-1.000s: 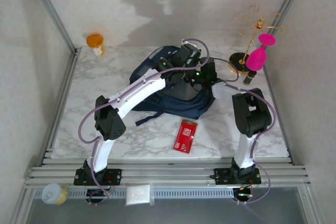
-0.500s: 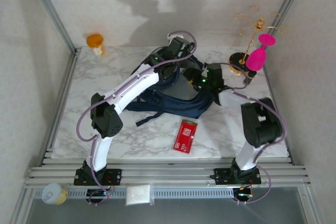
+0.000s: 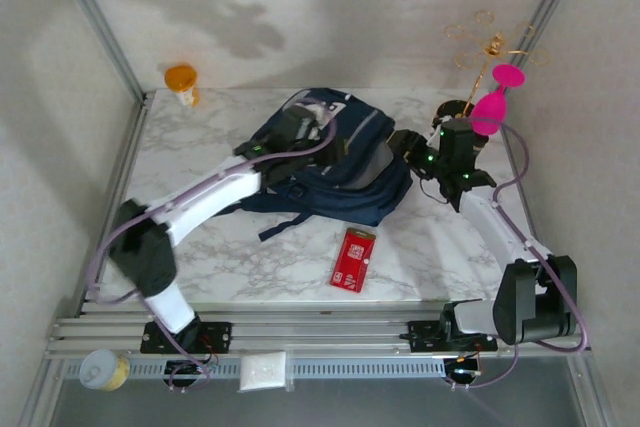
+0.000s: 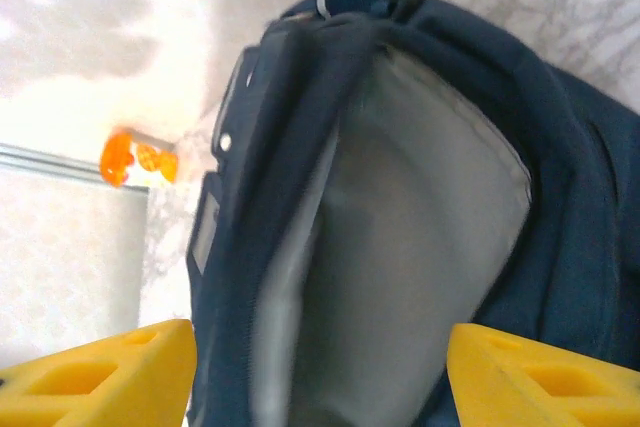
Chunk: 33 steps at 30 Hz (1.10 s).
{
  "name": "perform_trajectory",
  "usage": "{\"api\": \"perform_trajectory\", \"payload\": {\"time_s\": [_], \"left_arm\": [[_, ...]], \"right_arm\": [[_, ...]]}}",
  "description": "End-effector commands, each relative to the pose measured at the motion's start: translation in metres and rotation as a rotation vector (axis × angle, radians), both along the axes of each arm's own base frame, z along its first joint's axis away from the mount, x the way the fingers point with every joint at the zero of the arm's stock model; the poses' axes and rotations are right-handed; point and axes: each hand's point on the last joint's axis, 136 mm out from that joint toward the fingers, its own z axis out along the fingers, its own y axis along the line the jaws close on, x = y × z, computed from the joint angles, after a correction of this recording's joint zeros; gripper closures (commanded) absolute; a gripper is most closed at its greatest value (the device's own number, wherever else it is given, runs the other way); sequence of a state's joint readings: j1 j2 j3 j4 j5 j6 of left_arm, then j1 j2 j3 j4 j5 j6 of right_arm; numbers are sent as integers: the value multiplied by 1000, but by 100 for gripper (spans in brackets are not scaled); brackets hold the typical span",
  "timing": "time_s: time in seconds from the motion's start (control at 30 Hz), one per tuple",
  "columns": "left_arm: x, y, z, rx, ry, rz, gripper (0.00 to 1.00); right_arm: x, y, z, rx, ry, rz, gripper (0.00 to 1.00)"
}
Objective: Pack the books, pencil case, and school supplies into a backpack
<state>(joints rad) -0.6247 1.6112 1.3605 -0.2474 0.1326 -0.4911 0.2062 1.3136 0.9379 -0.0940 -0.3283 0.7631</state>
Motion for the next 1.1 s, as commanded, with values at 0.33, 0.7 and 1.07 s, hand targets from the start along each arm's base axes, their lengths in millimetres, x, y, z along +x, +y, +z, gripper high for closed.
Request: {"api": "perform_trajectory", "payload": {"time_s": [0.33,0.7,1.07], "left_arm": [[52,116,-105,-240,196,394,32],[52,103,-147,-353,266,418,42],[49,101,-119,-431,218,417,42]], "right_arm": [[-26,61,-72,-23,155,129,35],[72,72,-56,-151,-32,221,55],[54,10,-50,-467,127,52,32]]}}
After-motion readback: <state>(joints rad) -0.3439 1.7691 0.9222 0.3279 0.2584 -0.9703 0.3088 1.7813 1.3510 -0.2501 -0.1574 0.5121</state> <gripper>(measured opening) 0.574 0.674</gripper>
